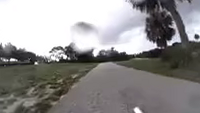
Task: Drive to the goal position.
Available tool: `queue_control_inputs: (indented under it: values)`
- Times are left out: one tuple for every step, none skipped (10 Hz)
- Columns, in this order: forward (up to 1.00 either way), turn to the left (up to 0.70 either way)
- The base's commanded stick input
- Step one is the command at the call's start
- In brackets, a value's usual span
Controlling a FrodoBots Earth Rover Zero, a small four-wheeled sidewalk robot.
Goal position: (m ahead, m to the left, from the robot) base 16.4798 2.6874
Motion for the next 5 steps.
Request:
queue_control_inputs:
  values:
    - [0.70,0.00]
    - [0.70,0.00]
    - [0.70,0.00]
    - [0.70,0.00]
    - [0.70,0.00]
